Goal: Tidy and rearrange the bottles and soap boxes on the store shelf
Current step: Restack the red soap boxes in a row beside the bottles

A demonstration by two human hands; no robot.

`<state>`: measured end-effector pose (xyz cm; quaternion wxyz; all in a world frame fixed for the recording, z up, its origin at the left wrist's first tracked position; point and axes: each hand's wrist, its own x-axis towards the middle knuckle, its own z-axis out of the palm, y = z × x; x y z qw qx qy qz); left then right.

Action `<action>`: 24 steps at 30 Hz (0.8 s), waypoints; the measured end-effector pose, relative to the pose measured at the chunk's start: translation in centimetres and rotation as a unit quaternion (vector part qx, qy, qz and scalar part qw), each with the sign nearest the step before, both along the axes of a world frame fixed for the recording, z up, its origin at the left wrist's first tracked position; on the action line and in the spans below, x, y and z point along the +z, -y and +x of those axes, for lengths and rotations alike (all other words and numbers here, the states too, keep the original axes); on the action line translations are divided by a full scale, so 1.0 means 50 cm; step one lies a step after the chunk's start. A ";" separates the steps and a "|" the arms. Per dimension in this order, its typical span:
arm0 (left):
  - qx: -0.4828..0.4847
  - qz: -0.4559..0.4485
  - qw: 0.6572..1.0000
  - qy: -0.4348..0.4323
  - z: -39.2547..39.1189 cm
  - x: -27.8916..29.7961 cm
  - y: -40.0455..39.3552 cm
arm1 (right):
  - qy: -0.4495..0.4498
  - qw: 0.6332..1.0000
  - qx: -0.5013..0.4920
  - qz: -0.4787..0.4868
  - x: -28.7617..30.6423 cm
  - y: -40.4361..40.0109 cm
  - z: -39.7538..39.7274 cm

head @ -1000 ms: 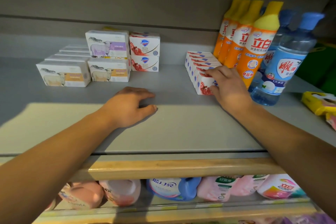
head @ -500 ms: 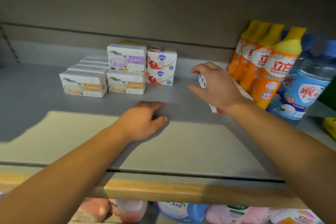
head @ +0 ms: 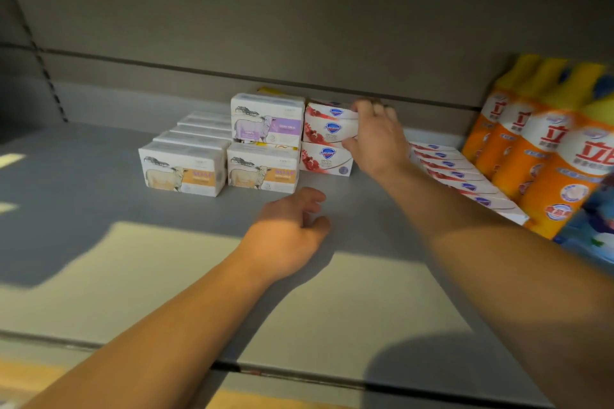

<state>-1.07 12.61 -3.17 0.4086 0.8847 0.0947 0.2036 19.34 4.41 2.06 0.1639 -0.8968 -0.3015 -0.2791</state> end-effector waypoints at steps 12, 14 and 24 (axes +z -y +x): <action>0.015 -0.238 0.966 0.102 -0.004 0.023 0.006 | -0.357 0.851 0.192 0.334 -0.011 0.168 -0.208; -0.017 -0.273 0.958 0.092 -0.008 0.023 0.007 | -0.410 0.809 0.225 0.356 -0.038 0.177 -0.229; -0.040 -0.290 0.949 0.121 -0.004 0.013 -0.002 | -0.417 0.818 0.232 0.322 -0.073 0.162 -0.251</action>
